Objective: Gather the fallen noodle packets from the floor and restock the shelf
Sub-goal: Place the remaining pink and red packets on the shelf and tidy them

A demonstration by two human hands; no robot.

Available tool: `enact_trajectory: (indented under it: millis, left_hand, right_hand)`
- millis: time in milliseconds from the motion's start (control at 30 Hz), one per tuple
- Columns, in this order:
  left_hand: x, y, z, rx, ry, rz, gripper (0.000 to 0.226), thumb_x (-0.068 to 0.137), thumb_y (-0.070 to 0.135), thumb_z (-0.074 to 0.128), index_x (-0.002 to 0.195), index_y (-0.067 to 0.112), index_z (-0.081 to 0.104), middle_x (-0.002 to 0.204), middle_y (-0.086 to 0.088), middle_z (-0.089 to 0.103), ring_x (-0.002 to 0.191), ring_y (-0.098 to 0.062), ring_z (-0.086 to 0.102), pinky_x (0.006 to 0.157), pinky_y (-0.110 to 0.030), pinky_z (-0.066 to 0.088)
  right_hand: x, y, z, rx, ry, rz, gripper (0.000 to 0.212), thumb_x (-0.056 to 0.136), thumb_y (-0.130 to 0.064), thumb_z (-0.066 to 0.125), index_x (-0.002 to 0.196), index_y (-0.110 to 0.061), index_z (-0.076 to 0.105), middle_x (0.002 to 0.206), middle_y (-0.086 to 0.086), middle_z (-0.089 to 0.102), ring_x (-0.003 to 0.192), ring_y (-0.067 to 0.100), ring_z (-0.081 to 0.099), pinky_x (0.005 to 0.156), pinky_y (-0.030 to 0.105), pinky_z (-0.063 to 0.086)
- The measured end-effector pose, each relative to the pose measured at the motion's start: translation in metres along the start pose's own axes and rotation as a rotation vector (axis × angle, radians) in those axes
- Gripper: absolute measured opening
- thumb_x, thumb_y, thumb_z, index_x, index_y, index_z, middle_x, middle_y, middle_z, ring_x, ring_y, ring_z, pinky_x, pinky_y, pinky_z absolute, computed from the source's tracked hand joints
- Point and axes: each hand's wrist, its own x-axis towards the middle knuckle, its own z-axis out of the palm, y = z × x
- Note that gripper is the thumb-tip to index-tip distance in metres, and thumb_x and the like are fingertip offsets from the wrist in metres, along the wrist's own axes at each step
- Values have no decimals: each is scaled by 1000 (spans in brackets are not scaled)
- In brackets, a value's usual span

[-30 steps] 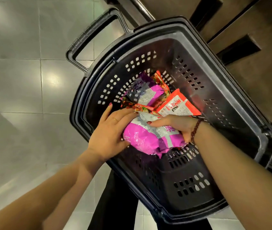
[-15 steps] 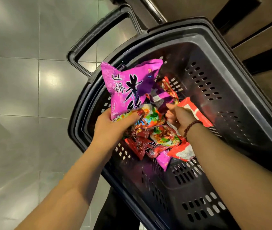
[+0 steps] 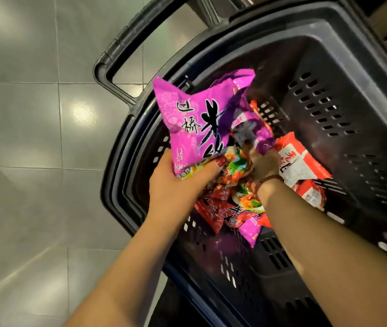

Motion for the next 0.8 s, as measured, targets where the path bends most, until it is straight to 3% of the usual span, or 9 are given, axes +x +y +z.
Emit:
enact_trajectory:
  millis: [67, 133, 267, 400, 500, 600, 667, 733, 800]
  left_hand:
    - [-3, 5, 0, 5, 3, -6, 58, 49, 50, 82, 102, 30, 68, 96, 5, 75, 91, -16, 72, 88, -47, 56]
    - [-9, 10, -3, 0, -9, -10, 60, 50, 49, 83, 105, 29, 69, 98, 5, 75, 93, -17, 72, 89, -46, 56]
    - [-35, 28, -17, 17, -30, -40, 64, 48, 49, 84, 106, 28, 68, 97, 1, 76, 91, -21, 72, 89, -48, 56]
    - [-75, 64, -39, 33, -18, -74, 66, 36, 49, 81, 98, 30, 68, 90, 3, 76, 87, -19, 73, 81, -37, 56]
    - [-110, 103, -55, 64, -54, -74, 69, 34, 53, 77, 97, 28, 67, 89, 3, 76, 86, -19, 72, 77, -33, 55]
    - [-155, 146, -64, 63, -104, -57, 59, 41, 46, 85, 95, 28, 65, 84, 5, 76, 79, -12, 72, 73, -30, 55]
    - [-185, 178, -69, 34, -129, -17, 52, 47, 40, 89, 92, 28, 65, 81, 9, 76, 70, -4, 70, 65, -24, 50]
    - [-210, 204, -75, 10, -163, 26, 67, 37, 48, 84, 98, 25, 68, 85, 5, 77, 75, -6, 71, 66, -25, 49]
    - [-234, 231, -81, -30, -213, 49, 83, 31, 49, 82, 108, 22, 68, 90, 0, 77, 84, -14, 73, 68, -25, 51]
  right_hand:
    - [-12, -5, -15, 174, 17, 83, 9, 88, -16, 67, 95, -19, 71, 97, 5, 65, 101, 27, 62, 89, 39, 50]
    - [-24, -18, -37, 327, 24, 41, 8, 82, -17, 72, 83, -25, 73, 97, 1, 72, 104, 27, 65, 94, 54, 50]
    - [-66, -58, -91, 459, -27, 4, 20, 92, -5, 59, 104, -18, 67, 107, 6, 70, 99, 19, 68, 87, 42, 55]
    - [-125, -96, -142, 490, -68, -4, 29, 92, -5, 55, 120, -8, 62, 115, 10, 69, 107, 24, 65, 90, 42, 54]
    - [-182, -132, -170, 520, -123, -5, 25, 94, -8, 53, 116, -9, 64, 109, 6, 72, 99, 18, 69, 75, 29, 58]
    - [-243, -167, -189, 555, -152, -28, 23, 94, -11, 54, 114, -6, 65, 108, 7, 72, 99, 18, 69, 77, 29, 58]
    - [-285, -193, -202, 616, -164, -31, 20, 91, -14, 57, 104, -6, 69, 95, 6, 74, 82, 19, 71, 64, 29, 58]
    - [-329, -220, -215, 657, -211, -26, 28, 84, -22, 61, 106, -6, 68, 94, 10, 74, 78, 22, 71, 64, 34, 56]
    - [-370, -241, -229, 704, -246, -51, 36, 82, -26, 59, 112, -7, 65, 104, 12, 72, 89, 23, 71, 71, 37, 55]
